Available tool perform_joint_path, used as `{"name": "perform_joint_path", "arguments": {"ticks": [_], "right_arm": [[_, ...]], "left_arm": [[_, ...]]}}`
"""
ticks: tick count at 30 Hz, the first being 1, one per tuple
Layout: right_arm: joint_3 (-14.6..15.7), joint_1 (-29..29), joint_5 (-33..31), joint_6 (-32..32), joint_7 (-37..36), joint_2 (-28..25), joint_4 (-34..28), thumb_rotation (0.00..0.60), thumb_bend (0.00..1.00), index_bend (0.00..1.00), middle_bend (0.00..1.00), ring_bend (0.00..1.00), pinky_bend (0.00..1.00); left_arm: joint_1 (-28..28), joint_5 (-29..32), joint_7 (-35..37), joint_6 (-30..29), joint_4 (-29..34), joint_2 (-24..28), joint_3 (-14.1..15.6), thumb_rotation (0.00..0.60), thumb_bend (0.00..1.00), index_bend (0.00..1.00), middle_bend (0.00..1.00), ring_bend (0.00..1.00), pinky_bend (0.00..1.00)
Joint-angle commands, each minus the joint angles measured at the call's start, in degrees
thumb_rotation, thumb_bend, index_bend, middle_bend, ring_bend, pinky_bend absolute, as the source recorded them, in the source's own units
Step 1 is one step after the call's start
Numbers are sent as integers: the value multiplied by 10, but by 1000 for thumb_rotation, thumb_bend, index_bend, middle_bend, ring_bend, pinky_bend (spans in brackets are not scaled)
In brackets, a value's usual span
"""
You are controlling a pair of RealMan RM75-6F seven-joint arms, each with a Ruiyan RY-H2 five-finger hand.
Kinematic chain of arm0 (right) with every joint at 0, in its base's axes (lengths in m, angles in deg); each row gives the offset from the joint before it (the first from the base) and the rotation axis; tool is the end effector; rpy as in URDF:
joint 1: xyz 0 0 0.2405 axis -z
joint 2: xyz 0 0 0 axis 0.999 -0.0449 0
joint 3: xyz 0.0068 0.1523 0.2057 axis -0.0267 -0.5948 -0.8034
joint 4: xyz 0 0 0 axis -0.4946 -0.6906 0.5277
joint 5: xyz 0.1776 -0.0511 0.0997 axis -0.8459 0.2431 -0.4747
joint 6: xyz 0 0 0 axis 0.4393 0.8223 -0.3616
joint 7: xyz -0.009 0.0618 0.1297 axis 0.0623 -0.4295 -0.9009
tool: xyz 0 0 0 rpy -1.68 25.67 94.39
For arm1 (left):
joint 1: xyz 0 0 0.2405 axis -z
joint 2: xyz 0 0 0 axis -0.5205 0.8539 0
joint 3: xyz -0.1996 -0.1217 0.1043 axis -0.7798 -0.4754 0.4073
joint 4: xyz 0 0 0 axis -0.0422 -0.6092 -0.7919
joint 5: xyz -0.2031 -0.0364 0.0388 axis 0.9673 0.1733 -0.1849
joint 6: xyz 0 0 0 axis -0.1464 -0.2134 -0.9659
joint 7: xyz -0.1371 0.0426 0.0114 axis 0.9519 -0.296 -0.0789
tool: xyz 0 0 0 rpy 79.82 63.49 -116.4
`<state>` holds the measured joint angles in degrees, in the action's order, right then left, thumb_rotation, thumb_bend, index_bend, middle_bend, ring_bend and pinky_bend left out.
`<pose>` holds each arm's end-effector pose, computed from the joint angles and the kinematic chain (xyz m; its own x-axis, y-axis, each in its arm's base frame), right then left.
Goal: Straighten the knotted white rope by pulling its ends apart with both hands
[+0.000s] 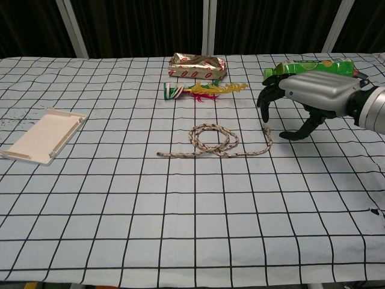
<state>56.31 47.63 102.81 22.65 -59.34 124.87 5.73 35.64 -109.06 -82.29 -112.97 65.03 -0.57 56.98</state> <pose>-0.1929 -0.3455 -0.0152 0.5856 -0.2142 0.7818 -0.7259 -0.5679 0.3881 -0.3254 0.1792 0.1541 0.4670 0.0033 0.8843 0.8832 0.0480 -0.4666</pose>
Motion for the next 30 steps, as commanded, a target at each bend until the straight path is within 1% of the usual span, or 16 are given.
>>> {"name": "perform_joint_path", "arguments": {"ticks": [1,5,14,17,22,30], "right_arm": [[13,-1,15,-17,-5,16,21,600,244,439,224,18,34],[28,-3,29,-30,-5,31,46,600,244,441,218,2,1],[55,-3,60,-70,1,74,119,600,245,464,206,0,0],[61,-2,64,-77,-3,83,134,600,258,464,203,0,0],[66,1,66,-92,-10,89,151,600,280,469,202,0,0],[68,-4,61,-88,-18,89,155,600,351,469,202,0,0]], "left_arm": [[0,0,2,1,-2,-1,0,600,87,144,126,0,0],[-1,1,5,-1,-4,-2,0,600,87,143,126,0,0],[-3,2,10,0,-8,-3,2,600,86,143,126,0,0],[-4,3,12,-1,-9,-3,2,600,86,143,126,0,0],[-4,5,14,1,-12,-4,2,600,86,143,126,0,0],[-4,6,17,0,-14,-6,0,600,86,143,126,0,0]]}}
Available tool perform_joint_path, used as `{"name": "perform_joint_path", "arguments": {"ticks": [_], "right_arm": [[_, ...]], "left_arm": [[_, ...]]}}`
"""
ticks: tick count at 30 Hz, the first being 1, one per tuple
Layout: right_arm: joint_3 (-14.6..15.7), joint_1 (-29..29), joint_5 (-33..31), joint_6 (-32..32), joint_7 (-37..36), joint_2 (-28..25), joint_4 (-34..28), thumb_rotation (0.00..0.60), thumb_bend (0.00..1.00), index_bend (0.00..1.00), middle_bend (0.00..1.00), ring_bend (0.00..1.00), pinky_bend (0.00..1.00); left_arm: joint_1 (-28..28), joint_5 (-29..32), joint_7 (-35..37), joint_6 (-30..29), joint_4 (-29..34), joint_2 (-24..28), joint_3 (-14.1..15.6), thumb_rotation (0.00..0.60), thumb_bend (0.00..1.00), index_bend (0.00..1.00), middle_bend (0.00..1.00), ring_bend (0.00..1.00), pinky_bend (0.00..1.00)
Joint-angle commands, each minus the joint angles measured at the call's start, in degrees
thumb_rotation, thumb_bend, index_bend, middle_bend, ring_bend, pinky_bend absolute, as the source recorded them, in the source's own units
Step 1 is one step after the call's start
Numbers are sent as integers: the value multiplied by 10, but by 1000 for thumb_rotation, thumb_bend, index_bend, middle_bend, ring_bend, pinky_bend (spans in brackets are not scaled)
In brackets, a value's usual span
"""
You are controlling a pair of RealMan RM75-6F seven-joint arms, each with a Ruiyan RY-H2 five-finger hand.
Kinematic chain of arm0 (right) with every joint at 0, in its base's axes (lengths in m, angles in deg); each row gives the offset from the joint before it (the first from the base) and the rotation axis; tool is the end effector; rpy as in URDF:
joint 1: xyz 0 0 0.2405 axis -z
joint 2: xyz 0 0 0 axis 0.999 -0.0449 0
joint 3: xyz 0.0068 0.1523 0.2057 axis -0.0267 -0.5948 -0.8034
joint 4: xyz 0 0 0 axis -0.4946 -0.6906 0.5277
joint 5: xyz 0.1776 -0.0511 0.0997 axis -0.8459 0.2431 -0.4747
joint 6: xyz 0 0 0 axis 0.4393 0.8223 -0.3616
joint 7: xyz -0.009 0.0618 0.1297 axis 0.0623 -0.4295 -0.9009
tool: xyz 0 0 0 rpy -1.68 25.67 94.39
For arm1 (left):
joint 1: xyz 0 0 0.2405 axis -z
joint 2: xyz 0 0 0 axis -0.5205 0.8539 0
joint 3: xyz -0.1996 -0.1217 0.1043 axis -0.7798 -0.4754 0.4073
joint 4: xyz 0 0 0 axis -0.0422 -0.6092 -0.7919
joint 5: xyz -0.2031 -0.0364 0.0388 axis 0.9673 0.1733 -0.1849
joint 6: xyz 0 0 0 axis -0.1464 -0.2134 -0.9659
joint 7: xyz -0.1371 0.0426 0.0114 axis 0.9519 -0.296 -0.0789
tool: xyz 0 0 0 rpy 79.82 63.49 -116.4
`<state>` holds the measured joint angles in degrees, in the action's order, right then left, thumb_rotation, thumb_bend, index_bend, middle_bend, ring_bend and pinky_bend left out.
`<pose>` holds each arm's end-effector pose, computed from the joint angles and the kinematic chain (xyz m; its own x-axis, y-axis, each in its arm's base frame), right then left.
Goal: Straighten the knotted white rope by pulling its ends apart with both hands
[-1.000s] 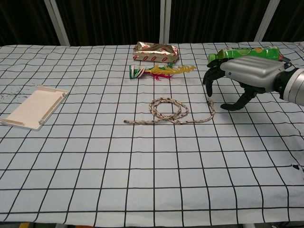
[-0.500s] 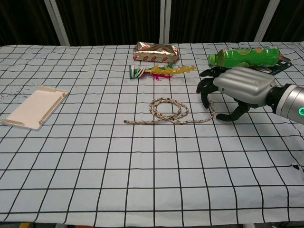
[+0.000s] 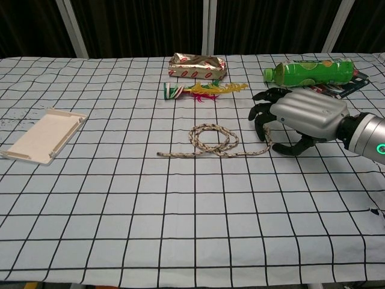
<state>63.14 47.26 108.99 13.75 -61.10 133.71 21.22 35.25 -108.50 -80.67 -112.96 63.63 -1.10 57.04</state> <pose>-0.2106 -0.3367 -0.0451 0.6691 -0.0887 0.7378 -0.6006 -0.6493 0.4666 -0.3319 0.1769 0.1540 0.4545 0.0057 0.8907 0.8886 0.0656 -0.4539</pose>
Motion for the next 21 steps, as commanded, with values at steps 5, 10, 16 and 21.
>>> {"name": "perform_joint_path", "arguments": {"ticks": [5,10,16,21], "right_arm": [[1,-4,-5,5,0,1,0,600,374,478,202,0,0],[3,-4,-8,7,3,3,1,600,373,485,202,0,0],[3,-5,-12,8,7,7,4,600,375,492,202,0,0],[2,-6,-17,11,9,9,5,600,379,520,202,0,0]], "left_arm": [[0,1,1,1,-2,-1,0,600,86,144,126,0,0],[-1,2,4,2,-4,-2,1,600,87,143,126,0,0],[-1,2,7,2,-7,-3,1,600,87,143,126,0,0],[-2,2,11,2,-10,-4,1,600,87,144,126,0,0]]}}
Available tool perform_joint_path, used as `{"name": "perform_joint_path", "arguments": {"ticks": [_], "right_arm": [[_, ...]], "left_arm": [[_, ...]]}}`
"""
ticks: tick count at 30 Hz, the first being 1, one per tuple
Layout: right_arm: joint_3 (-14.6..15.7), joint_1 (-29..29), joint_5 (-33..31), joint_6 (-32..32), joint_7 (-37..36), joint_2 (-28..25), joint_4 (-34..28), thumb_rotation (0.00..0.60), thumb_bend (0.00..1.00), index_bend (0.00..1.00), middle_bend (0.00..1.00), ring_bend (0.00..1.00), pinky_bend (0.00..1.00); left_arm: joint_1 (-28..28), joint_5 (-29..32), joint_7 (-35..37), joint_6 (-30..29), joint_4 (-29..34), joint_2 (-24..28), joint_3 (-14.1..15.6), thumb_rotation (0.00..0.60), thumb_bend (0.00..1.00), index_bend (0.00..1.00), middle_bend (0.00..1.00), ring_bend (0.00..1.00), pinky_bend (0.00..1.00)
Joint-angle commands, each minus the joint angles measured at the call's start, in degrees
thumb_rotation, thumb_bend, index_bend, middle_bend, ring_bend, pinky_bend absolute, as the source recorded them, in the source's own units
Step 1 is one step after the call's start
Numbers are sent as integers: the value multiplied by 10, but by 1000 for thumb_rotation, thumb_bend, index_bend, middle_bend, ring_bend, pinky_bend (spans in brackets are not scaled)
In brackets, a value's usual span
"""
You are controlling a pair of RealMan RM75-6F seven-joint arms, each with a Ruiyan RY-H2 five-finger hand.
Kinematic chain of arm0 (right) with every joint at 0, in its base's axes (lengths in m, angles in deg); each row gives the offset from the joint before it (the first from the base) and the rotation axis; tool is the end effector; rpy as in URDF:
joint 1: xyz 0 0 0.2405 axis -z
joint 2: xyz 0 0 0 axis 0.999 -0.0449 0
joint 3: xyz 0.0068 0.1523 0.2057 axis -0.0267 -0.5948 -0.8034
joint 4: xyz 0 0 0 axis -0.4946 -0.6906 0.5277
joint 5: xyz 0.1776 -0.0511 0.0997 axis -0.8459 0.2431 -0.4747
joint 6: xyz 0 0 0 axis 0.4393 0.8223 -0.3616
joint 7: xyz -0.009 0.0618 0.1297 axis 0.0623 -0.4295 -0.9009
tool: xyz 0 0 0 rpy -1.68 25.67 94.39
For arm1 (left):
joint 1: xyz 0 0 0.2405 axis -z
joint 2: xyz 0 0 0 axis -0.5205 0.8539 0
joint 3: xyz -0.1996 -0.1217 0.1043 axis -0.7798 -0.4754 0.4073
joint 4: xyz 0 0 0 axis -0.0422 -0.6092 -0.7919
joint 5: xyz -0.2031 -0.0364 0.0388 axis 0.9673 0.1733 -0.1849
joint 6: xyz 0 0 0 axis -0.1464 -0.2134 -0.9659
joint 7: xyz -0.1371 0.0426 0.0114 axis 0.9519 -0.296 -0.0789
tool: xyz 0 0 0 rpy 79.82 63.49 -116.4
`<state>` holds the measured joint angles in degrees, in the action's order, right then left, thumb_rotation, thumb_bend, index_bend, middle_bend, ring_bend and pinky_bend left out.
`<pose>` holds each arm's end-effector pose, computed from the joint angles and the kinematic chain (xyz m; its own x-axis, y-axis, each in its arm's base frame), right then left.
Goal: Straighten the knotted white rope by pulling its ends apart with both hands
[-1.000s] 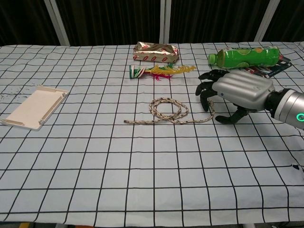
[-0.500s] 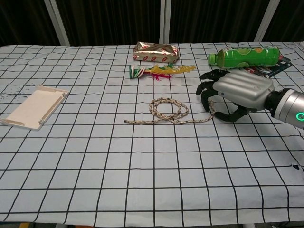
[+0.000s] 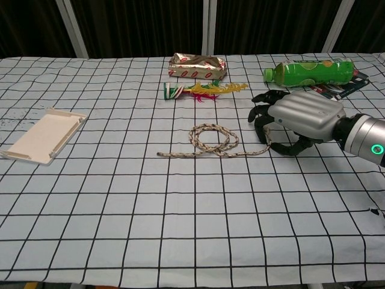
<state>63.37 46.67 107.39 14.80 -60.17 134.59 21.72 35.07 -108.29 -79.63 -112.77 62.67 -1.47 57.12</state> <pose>-0.2098 -0.3387 -0.0506 0.6774 -0.0989 0.7289 -0.6036 -0.6411 0.4740 -0.3359 0.1757 0.1533 0.4470 0.0101 0.8945 0.8918 0.0732 -0.4465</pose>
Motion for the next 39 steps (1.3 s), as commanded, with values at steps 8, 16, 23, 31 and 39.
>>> {"name": "perform_joint_path", "arguments": {"ticks": [8,16,23,31,39], "right_arm": [[-3,-2,-5,-3,4,0,-3,600,381,593,214,0,0],[-8,-1,-11,-6,20,-6,-16,600,404,617,219,0,0],[-34,-5,-52,18,60,-52,-113,600,452,628,223,0,0],[-62,5,-111,28,135,-78,-201,600,469,648,223,0,0],[-70,15,-137,19,182,-93,-251,600,477,656,223,0,0]], "left_arm": [[0,-2,4,0,-6,-2,0,600,87,143,126,0,0],[12,-15,8,6,-12,-2,-3,600,85,143,126,0,0],[100,-89,64,80,11,13,-10,600,83,152,126,0,0],[243,-111,134,226,20,-32,-40,600,117,329,189,60,0],[349,-72,129,354,11,-116,-58,600,153,434,201,60,0]]}}
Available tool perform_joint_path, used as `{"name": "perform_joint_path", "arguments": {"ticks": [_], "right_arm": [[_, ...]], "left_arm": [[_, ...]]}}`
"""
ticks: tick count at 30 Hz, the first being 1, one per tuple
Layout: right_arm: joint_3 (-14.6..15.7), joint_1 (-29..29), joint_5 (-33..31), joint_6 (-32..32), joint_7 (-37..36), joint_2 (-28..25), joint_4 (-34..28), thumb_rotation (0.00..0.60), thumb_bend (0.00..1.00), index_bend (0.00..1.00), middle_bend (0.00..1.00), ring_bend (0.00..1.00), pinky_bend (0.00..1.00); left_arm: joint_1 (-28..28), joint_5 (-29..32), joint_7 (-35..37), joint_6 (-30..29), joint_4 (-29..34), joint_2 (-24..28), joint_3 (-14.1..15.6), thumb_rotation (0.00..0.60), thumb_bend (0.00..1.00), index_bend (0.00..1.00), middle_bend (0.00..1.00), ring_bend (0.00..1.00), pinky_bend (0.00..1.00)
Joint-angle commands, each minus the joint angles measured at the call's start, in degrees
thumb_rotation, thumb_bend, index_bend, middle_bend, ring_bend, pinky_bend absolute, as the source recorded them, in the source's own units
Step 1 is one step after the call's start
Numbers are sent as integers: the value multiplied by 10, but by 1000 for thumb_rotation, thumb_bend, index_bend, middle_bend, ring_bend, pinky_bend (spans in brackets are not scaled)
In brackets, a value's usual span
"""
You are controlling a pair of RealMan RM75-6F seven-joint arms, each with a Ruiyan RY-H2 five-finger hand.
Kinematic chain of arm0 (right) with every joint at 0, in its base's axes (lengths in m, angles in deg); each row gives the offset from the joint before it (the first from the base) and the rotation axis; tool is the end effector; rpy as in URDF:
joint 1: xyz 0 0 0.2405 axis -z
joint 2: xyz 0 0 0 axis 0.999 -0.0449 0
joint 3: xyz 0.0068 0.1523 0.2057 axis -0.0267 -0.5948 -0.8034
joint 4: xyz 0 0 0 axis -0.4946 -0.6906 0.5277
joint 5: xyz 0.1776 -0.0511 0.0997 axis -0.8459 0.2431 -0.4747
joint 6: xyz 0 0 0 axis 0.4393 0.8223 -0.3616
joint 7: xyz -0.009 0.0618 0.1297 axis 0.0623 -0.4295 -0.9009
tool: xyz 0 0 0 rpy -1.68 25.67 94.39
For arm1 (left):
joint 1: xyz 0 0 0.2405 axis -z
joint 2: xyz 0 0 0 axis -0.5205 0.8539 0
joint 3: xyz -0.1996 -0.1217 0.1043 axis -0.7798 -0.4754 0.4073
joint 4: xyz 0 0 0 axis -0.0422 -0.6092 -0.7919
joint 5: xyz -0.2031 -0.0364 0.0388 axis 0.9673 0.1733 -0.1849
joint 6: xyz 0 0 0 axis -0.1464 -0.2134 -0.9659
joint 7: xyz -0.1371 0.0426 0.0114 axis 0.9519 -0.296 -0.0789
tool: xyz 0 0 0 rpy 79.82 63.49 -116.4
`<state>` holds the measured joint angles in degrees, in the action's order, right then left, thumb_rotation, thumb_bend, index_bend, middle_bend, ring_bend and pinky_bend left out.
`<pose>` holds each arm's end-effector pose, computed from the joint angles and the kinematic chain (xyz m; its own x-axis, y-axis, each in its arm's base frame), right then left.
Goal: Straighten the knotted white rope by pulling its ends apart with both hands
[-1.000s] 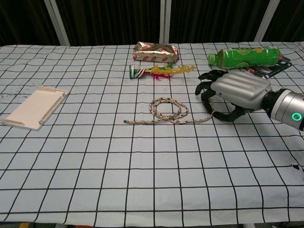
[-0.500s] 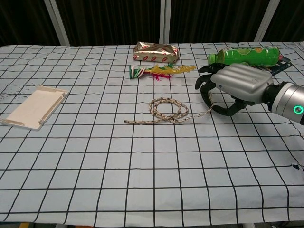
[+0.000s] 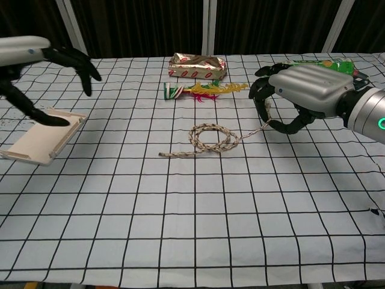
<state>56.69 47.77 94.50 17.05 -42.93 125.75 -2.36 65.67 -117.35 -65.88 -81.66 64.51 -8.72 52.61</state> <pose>-0.1676 -0.3296 -0.0186 0.6114 -0.1128 0.7833 -0.6963 -0.5471 0.4647 -0.1804 0.3091 0.0416 0.3132 0.3604 0.8786 0.8625 -0.4952 -0.1044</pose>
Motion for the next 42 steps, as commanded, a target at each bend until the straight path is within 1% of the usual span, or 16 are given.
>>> {"name": "perform_joint_path", "arguments": {"ticks": [1,7,12,16,20,25,30,33,35,37,42], "right_arm": [[-4,6,-11,-6,14,-6,-14,600,478,657,223,0,0],[-4,10,-22,-10,32,-3,-21,600,484,658,223,0,0],[-4,12,-27,-12,36,4,-19,600,488,659,223,0,0],[-3,12,-29,-12,39,11,-13,600,489,659,223,0,0],[-2,13,-29,-13,40,16,-11,600,489,659,223,0,0],[-3,12,-31,-12,43,17,-13,600,490,659,223,0,0],[-3,13,-32,-12,42,17,-12,600,490,659,223,0,0],[-3,12,-32,-11,41,17,-11,600,491,659,223,0,0],[-3,12,-33,-11,40,17,-11,600,492,659,223,0,0],[-3,12,-33,-10,38,17,-10,600,495,659,223,0,0],[-3,11,-34,-8,36,19,-5,600,497,659,223,0,0]], "left_arm": [[51,23,-19,50,-10,-54,-14,600,154,444,201,60,0],[92,76,-80,90,-40,-129,-24,600,155,463,202,60,0],[102,127,-146,84,-65,-185,-30,600,153,461,202,60,0],[111,162,-203,78,-81,-219,-34,600,142,469,202,60,0],[124,204,-242,85,-97,-247,-39,600,135,476,202,60,0],[135,230,-280,77,-123,-273,-41,600,136,512,202,60,0],[138,250,-304,68,-136,-285,-39,600,182,514,198,60,0],[140,248,-309,64,-140,-286,-34,600,221,514,190,58,0],[139,249,-309,62,-142,-287,-32,600,234,514,181,35,0],[139,249,-306,61,-141,-288,-29,600,242,516,158,4,0],[139,238,-311,52,-143,-292,-20,584,252,522,120,0,0]]}}
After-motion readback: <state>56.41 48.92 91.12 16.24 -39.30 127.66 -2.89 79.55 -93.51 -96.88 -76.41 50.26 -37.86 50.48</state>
